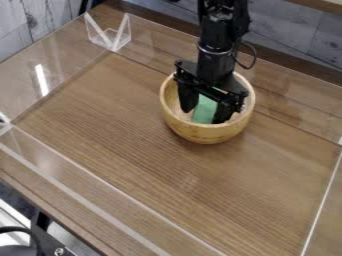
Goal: Move green stick from inside the wooden bowl to the table next to it
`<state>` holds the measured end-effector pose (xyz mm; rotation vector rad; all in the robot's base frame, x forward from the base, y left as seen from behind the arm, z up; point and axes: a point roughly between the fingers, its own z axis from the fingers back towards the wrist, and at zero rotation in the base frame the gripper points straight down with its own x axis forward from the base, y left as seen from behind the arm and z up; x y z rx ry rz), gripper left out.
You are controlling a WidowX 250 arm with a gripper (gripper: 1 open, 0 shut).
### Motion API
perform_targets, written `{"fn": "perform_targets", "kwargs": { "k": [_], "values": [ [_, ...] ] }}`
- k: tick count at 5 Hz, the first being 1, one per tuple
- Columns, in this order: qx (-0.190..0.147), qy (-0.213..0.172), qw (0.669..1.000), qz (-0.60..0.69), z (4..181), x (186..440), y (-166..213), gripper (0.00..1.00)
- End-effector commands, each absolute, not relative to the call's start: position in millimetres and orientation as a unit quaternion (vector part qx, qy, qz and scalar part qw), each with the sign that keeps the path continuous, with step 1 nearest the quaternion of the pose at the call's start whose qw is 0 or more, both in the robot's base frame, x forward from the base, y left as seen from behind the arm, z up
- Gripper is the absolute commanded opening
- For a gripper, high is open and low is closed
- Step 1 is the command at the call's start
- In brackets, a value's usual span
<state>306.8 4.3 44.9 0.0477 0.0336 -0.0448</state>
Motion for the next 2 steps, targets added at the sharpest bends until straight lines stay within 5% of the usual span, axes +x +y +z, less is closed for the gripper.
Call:
{"fn": "perform_targets", "kwargs": {
  "k": [1,2],
  "values": [
    [0.026,-0.004,0.999,-0.022,54.0,312.8,4.8,1.00],
    [0.026,-0.006,0.999,-0.020,52.5,313.7,4.3,1.00]
  ]
}}
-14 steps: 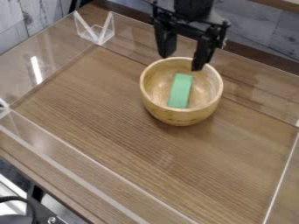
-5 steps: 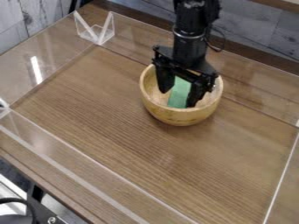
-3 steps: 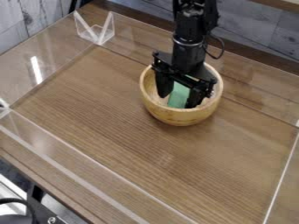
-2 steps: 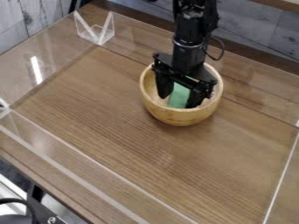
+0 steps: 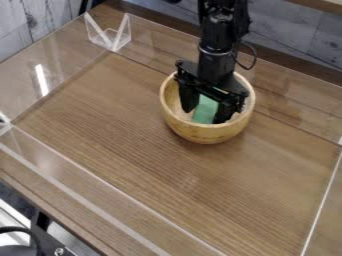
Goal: Move green stick from inside the wooden bowl to the table next to it
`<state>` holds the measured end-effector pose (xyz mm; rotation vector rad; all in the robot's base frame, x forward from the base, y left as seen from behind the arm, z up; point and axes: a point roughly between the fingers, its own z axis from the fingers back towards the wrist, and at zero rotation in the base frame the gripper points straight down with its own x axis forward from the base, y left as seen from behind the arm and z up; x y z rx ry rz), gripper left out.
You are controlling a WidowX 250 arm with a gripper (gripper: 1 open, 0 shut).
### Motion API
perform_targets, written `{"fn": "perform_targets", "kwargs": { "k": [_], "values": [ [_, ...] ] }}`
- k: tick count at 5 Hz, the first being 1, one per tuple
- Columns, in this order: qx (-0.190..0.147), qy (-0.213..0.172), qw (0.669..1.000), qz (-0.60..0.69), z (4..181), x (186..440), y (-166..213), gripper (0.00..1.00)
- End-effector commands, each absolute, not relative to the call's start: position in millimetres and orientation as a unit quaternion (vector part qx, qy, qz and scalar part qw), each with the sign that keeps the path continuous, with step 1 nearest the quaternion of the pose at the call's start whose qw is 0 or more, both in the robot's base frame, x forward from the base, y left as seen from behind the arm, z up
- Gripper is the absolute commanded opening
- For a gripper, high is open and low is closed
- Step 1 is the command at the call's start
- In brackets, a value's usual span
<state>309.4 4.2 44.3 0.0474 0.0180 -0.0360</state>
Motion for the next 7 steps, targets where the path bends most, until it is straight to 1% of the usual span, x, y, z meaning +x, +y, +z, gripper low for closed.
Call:
{"fn": "perform_targets", "kwargs": {
  "k": [1,2,3,7],
  "values": [
    [0.026,-0.008,0.999,-0.018,50.2,314.5,3.8,1.00],
    [0.026,-0.008,0.999,-0.016,47.6,315.2,3.5,1.00],
    [0.026,-0.009,1.000,-0.014,45.2,315.6,3.5,0.00],
    [0.002,-0.018,1.000,0.000,69.9,315.8,8.6,0.00]
  ]
}}
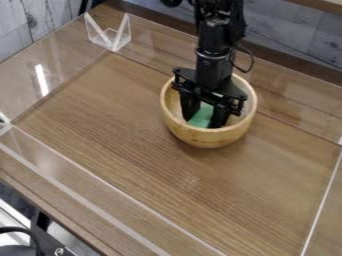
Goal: Move green stick from inside the wooden bowl to the table next to it
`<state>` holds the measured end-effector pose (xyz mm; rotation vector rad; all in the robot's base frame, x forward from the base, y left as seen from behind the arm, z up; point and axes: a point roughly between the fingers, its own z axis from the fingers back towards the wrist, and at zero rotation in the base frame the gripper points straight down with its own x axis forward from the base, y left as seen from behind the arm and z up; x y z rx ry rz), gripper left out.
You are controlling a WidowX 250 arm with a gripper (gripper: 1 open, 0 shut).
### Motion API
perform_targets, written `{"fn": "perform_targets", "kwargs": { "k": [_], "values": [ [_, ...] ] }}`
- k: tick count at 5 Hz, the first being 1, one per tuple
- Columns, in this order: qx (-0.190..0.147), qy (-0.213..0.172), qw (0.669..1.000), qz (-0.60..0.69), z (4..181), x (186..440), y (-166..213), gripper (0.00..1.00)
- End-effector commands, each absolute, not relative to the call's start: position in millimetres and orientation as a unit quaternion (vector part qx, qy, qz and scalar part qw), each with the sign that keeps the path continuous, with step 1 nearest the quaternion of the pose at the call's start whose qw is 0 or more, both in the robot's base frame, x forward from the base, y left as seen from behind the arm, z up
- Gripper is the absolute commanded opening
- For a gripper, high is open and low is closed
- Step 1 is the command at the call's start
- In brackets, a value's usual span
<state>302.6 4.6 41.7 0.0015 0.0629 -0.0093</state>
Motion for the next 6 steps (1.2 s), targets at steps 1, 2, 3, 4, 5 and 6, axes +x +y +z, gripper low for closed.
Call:
{"fn": "perform_targets", "kwargs": {
  "k": [1,2,3,4,5,6],
  "values": [
    [-0.004,-0.020,1.000,0.003,76.0,316.0,10.3,0.00],
    [-0.011,-0.023,1.000,0.008,85.9,316.6,12.8,0.00],
    [-0.023,-0.043,0.999,0.022,114.1,318.6,20.1,0.00],
    [-0.021,-0.062,0.997,0.050,135.6,320.9,44.1,0.00],
    [-0.009,-0.075,0.994,0.081,146.2,323.1,81.9,0.00],
    [0.000,-0.081,0.992,0.098,143.8,325.3,120.4,0.00]
  ]
}}
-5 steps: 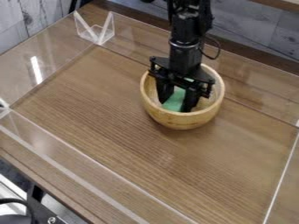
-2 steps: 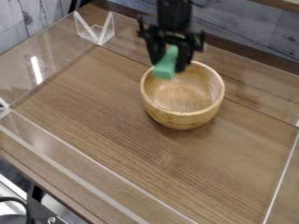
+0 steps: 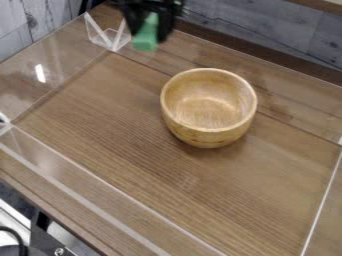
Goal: Move green stick from inside the wooden bowl to the table next to it
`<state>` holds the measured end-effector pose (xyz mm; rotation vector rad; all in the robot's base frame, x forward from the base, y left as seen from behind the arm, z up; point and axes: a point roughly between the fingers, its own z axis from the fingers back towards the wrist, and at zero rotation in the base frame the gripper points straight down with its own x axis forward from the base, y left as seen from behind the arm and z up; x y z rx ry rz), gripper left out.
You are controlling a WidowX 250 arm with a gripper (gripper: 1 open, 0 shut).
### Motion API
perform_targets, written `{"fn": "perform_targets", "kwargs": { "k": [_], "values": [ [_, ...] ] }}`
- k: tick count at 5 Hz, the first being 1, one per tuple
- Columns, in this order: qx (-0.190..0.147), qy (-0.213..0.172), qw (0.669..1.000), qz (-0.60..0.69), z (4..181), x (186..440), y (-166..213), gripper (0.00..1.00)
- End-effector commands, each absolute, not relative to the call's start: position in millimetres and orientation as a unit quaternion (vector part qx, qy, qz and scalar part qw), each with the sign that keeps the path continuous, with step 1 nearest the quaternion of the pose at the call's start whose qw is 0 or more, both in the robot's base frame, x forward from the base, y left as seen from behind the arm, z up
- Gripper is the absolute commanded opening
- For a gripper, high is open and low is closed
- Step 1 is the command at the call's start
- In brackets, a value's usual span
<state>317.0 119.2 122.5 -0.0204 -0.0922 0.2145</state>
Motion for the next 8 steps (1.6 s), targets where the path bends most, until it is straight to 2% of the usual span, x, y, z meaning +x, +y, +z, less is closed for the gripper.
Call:
{"fn": "perform_targets", "kwargs": {
  "k": [1,2,4,6,8],
  "values": [
    [-0.005,-0.074,0.994,0.075,134.7,324.4,83.0,0.00],
    [-0.009,-0.070,0.996,0.051,125.3,323.1,46.2,0.00],
    [0.006,-0.085,0.993,0.078,123.1,321.2,121.1,0.00],
    [-0.009,-0.084,0.996,0.032,113.5,320.1,52.8,0.00],
    [0.012,-0.101,0.992,0.075,113.3,327.8,129.0,0.00]
  ]
}}
